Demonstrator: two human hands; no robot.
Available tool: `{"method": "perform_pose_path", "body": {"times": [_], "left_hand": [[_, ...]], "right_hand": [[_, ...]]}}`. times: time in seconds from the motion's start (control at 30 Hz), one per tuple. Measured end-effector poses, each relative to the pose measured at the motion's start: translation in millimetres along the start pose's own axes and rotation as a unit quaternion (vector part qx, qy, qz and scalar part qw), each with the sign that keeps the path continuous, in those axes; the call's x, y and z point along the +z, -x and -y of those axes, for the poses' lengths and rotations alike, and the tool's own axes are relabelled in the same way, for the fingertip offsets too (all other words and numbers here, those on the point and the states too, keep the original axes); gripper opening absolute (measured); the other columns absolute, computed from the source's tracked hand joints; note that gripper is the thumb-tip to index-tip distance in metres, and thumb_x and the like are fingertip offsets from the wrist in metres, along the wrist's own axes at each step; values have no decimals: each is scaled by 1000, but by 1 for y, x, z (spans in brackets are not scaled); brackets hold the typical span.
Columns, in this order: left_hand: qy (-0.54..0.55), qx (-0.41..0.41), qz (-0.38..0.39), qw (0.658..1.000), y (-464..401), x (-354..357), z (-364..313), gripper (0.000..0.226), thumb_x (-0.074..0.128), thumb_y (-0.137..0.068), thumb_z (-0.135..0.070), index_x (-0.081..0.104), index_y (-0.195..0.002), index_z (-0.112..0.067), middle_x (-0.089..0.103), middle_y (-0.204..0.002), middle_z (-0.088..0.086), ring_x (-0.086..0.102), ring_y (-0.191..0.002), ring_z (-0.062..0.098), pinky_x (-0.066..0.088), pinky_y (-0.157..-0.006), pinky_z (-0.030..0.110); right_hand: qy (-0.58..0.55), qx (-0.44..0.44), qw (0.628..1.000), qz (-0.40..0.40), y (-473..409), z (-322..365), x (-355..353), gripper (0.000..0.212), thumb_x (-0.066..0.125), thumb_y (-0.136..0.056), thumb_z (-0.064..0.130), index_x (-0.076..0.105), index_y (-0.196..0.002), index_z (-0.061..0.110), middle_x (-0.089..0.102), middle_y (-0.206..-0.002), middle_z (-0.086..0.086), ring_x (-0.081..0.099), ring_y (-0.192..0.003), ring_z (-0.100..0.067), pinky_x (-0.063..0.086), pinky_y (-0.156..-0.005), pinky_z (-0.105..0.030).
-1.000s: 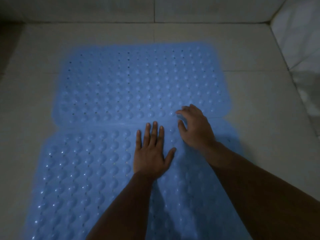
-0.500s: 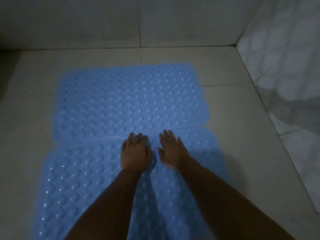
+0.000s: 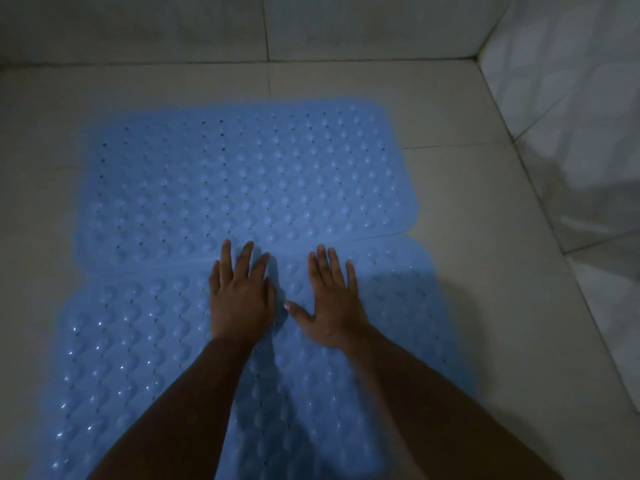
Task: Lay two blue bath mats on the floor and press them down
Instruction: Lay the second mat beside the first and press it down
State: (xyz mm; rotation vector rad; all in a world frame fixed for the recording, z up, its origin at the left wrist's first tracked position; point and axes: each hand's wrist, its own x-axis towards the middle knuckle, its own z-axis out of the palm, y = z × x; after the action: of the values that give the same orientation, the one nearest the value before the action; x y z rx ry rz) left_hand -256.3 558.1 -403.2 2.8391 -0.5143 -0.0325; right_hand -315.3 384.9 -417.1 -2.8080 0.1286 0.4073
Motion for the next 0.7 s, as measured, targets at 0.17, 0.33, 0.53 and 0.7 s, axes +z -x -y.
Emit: {"method": "perform_pose_path", "body": {"times": [0.17,0.33,0.53,0.7], "left_hand": [[14,-20,50,998,-8,-17,-36,56,39,-90,-33,55,-141,-18,45,-156,12,20,-153,41,33,-115,59],[70,71,101,990,-16,20,-115,65,23,-95,-42,46,-150,-16,33,-164,12,12,-156,39,25,-120,59],[-44,131,96,986,-8,72,-146,85,19,-99,-69,13,-162,-12,0,-171,11,-11,-157,31,5,-124,61],[-31,136,97,985,-6,73,-149,92,20,-97,-74,9,-162,-9,-5,-170,12,-12,-157,27,4,-124,60]], "right_hand": [[-275,87,953,89,-22,-15,-100,53,47,-100,56,62,-135,19,55,-147,-8,47,-139,-22,34,-116,-33],[-223,90,963,-118,-18,-74,-126,30,54,-101,36,74,-114,18,74,-117,-5,67,-114,-23,50,-98,-31],[-177,55,952,-246,1,-140,-97,35,48,-98,41,73,-102,17,75,-104,-1,68,-103,-23,53,-90,-38],[-125,66,958,-248,32,-174,-57,37,47,-99,41,72,-106,14,71,-111,-4,62,-111,-26,49,-98,-40]]}}
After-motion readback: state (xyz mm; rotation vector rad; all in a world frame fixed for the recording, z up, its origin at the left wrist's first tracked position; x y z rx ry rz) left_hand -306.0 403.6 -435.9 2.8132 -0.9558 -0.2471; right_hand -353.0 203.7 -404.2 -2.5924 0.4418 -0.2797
